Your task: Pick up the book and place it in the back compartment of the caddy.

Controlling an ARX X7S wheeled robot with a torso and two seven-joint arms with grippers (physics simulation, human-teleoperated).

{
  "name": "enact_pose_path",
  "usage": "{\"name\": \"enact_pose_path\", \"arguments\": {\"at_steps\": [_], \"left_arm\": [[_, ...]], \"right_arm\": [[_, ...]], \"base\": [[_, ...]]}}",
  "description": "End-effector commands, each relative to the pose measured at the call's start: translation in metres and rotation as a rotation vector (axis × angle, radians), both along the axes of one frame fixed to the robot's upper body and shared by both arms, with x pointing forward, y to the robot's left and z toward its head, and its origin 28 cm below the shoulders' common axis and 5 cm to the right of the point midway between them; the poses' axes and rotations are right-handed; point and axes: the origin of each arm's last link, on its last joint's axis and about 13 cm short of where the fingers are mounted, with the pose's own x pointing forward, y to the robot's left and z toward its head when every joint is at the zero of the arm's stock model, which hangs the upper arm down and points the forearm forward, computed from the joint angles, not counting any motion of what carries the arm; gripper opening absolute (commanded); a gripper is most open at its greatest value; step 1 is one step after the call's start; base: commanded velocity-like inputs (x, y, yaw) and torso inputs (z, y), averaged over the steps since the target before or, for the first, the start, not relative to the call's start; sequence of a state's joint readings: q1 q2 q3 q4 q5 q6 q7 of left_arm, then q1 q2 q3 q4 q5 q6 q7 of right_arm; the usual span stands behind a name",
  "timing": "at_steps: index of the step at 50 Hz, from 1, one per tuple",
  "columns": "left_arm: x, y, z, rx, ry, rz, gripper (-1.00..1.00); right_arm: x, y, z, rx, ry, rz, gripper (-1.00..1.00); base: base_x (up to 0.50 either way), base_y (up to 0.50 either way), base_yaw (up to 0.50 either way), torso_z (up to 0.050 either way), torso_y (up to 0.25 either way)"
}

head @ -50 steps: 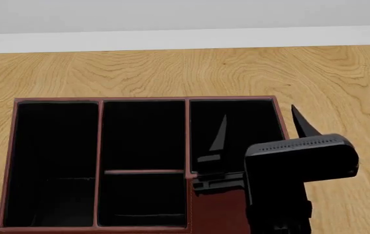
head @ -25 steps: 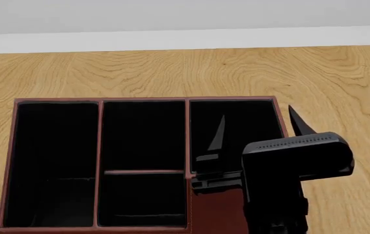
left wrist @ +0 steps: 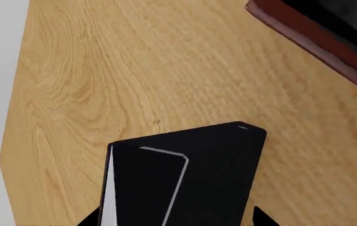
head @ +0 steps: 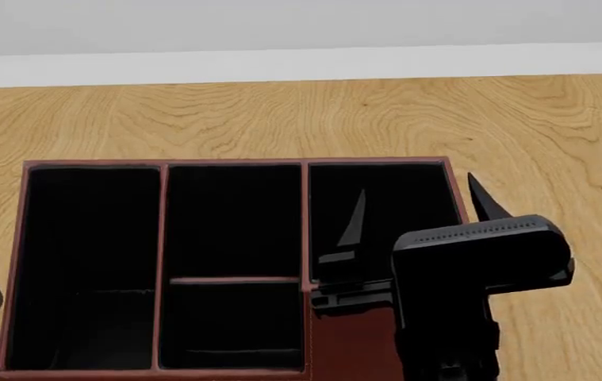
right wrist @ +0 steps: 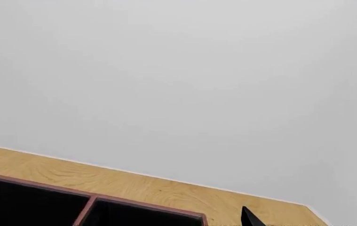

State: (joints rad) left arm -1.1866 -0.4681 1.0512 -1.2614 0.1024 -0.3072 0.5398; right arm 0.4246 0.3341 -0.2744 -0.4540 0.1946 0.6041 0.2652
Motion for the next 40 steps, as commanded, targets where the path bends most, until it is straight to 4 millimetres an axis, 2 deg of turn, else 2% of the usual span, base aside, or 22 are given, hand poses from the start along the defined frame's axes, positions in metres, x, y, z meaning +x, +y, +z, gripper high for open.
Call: {"name": "enact_pose_path", "arguments": {"at_steps": [1, 6, 7, 12, 23, 30, 40], "left_arm": [[-0.019, 0.008, -0.031, -0.135, 0.123, 0.096, 1.00], [-0.021, 0.006, -0.037, -0.132, 0.147, 0.103, 1.00], [-0.021, 0.006, -0.037, -0.129, 0.145, 0.101, -1.00], [-0.023, 0.003, -0.044, -0.125, 0.151, 0.100, -1.00], [-0.020, 0.005, -0.040, -0.115, 0.050, 0.091, -1.00], [-0.011, 0.003, -0.025, -0.096, -0.051, 0.054, -1.00], [-0.004, 0.010, -0.001, -0.048, -0.092, 0.037, -1.00]], "right_arm": [[0.000, 0.000, 0.000, 0.001, 0.001, 0.001, 1.00], [0.001, 0.000, -0.002, 0.002, 0.004, 0.002, 1.00], [0.001, 0.001, -0.001, 0.001, 0.003, 0.002, 1.00], [0.001, 0.001, -0.002, 0.002, 0.005, 0.003, 1.00], [0.001, 0.002, -0.002, 0.004, 0.005, 0.006, 1.00], [0.000, 0.000, -0.002, 0.007, 0.002, 0.005, 1.00], [0.000, -0.001, -0.002, 0.016, -0.010, 0.012, 1.00]], "base": [[0.00, 0.00, 0.00, 0.000, 0.000], [0.00, 0.00, 0.00, 0.000, 0.000], [0.00, 0.00, 0.00, -0.011, 0.000], [0.01, 0.00, 0.00, -0.007, 0.000], [0.01, 0.00, -0.01, -0.009, 0.000], [0.01, 0.00, -0.01, -0.009, 0.000], [0.01, 0.00, -0.01, -0.008, 0.000]]}}
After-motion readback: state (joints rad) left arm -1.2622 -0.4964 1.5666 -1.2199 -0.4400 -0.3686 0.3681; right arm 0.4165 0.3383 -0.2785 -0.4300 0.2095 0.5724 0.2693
